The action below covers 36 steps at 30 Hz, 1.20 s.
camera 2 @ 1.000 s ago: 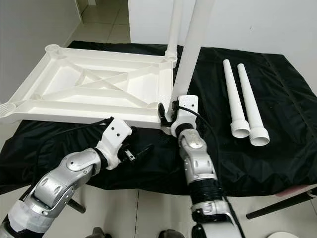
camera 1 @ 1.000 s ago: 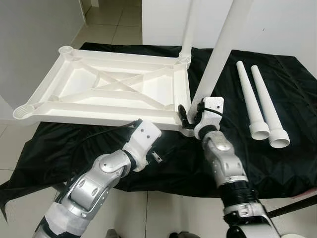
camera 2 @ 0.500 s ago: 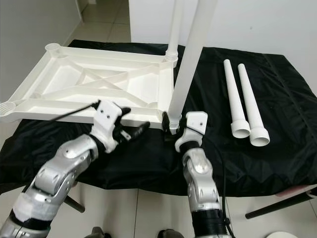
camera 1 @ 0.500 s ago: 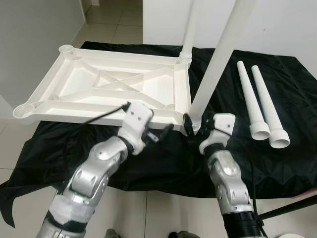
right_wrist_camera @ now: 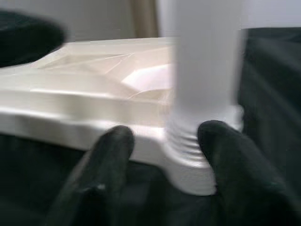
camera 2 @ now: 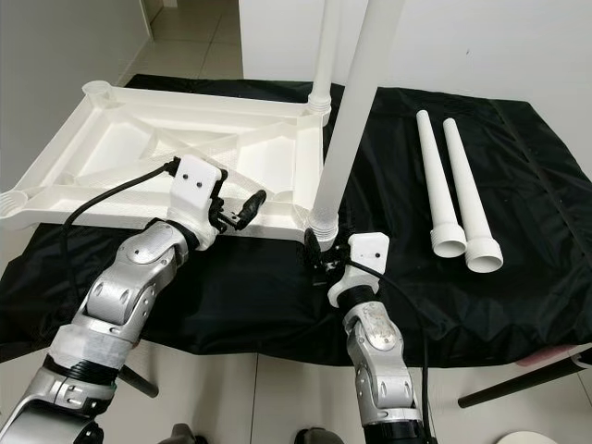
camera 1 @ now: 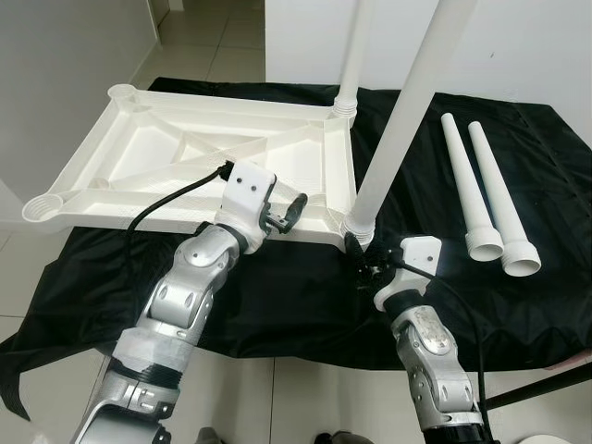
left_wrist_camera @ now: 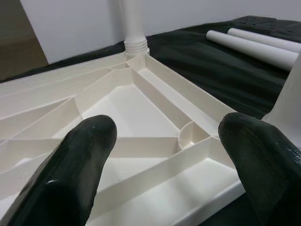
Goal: Building children table
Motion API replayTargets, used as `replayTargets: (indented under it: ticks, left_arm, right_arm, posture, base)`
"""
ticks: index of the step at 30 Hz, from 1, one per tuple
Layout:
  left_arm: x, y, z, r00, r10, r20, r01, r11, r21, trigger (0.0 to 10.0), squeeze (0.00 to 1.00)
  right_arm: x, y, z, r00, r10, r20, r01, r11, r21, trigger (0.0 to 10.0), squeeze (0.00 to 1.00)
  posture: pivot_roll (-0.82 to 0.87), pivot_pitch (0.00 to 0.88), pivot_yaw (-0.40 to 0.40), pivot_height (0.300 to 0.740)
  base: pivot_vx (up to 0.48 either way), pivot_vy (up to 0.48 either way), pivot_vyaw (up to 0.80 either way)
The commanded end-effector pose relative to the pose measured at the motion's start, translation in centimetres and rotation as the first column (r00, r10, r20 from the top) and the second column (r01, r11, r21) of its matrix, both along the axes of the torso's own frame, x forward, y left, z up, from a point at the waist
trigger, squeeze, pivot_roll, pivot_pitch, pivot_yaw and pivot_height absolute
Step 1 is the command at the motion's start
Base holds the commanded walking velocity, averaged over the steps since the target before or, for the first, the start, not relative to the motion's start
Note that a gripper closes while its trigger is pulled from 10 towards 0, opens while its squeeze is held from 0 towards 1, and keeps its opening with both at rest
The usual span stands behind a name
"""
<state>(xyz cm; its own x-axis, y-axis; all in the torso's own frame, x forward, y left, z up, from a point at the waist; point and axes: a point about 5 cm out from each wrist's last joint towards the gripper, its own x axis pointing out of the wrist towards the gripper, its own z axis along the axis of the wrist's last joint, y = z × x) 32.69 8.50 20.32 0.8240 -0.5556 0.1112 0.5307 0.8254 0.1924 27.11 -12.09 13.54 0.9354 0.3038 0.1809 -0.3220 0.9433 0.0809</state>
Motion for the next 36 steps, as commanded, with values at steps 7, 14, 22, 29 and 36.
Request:
replayTargets:
  ticks: [7, 14, 22, 29, 36]
  left_arm:
    - [-0.9, 0.1, -1.8, 0.993, -0.112, -0.033, 0.114, 0.992, 0.059, 10.0, 0.00]
    - [-1.3, 1.3, -4.9, 0.982, -0.140, -0.130, 0.166, 0.960, 0.223, 10.0, 0.00]
    - [0.8, 3.2, -6.4, 0.987, 0.033, -0.158, 0.022, 0.942, 0.335, 10.0, 0.00]
    - [2.5, 4.6, -5.8, 0.983, 0.123, -0.136, -0.068, 0.933, 0.353, 10.0, 0.00]
    - [3.2, 5.3, -6.3, 0.979, 0.127, -0.159, -0.051, 0.909, 0.413, 10.0, 0.00]
  right_arm:
    - [0.2, 1.3, -0.4, 0.989, 0.144, -0.031, -0.144, 0.989, -0.022, 10.0, 0.00]
    - [2.0, 0.9, 0.6, 0.987, 0.159, -0.003, -0.159, 0.986, -0.057, 10.0, 0.00]
    - [3.0, 0.3, 1.1, 0.991, 0.130, 0.018, -0.129, 0.990, -0.055, 10.0, 0.00]
    - [3.4, -0.7, 1.3, 0.998, 0.066, 0.026, -0.065, 0.997, -0.034, 10.0, 0.00]
    - [3.6, -1.8, 0.8, 1.000, -0.001, 0.000, 0.001, 1.000, -0.003, 10.0, 0.00]
  posture:
    - [-0.07, 0.086, 0.009, 0.740]
    - [-0.08, 0.079, 0.024, 0.740]
    - [-0.09, 0.070, 0.038, 0.740]
    - [-0.10, 0.066, 0.058, 0.740]
    - [-0.11, 0.064, 0.084, 0.740]
  base:
    - [0.000, 0.000, 0.00]
    - [0.000, 0.000, 0.00]
    - [0.000, 0.000, 0.00]
    - [0.000, 0.000, 0.00]
    - [0.000, 0.000, 0.00]
